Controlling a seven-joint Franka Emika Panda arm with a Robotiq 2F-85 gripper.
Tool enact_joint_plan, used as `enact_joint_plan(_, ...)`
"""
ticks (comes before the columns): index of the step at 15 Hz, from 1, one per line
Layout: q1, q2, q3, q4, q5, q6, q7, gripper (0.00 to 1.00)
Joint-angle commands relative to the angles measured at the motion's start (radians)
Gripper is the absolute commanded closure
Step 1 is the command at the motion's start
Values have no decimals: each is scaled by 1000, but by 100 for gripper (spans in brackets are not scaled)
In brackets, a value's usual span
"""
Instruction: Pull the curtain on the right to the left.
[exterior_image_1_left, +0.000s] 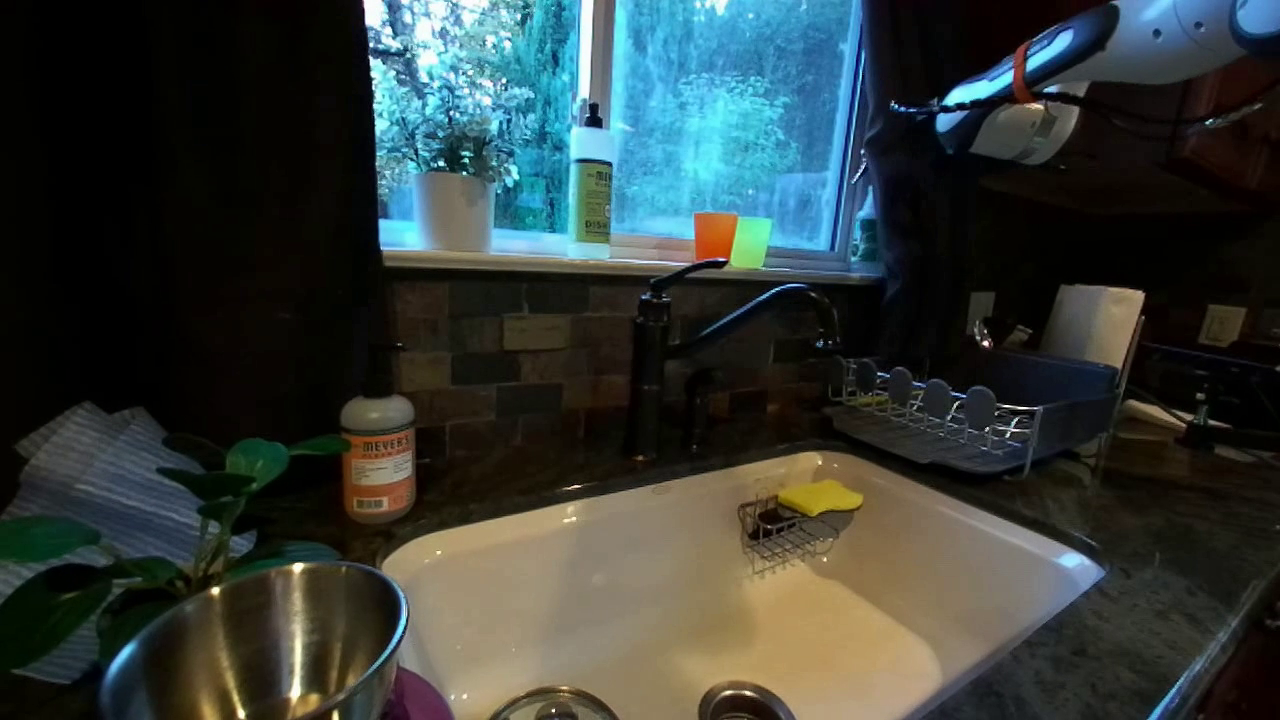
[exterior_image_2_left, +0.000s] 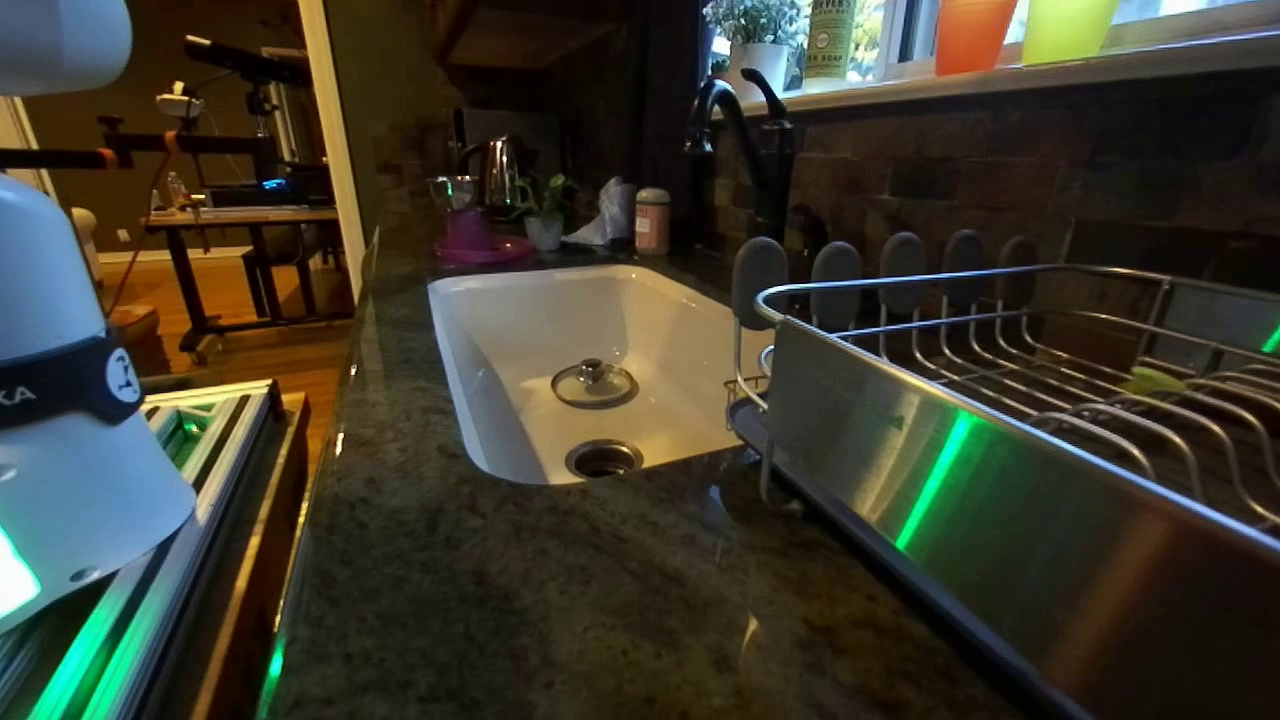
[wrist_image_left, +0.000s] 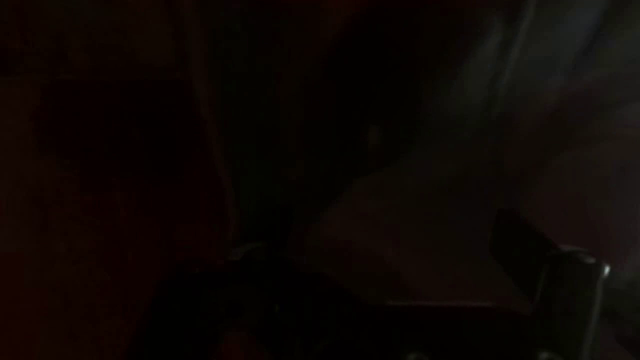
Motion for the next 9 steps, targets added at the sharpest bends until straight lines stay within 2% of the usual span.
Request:
enact_joint_plan(1, 202, 60, -275, 52, 32, 0, 85, 0)
enact_joint_plan(3, 270, 62, -320, 46, 20, -15, 102, 0)
enact_joint_plan(4, 283, 46, -290, 30, 5, -16, 92, 0)
enact_joint_plan(5, 279, 18, -224, 8, -14, -26, 70, 0)
enact_joint_plan(6, 257, -20, -121, -27, -38, -27, 39, 0)
enact_joint_plan(9, 214, -75, 88, -64, -58, -71, -14, 0)
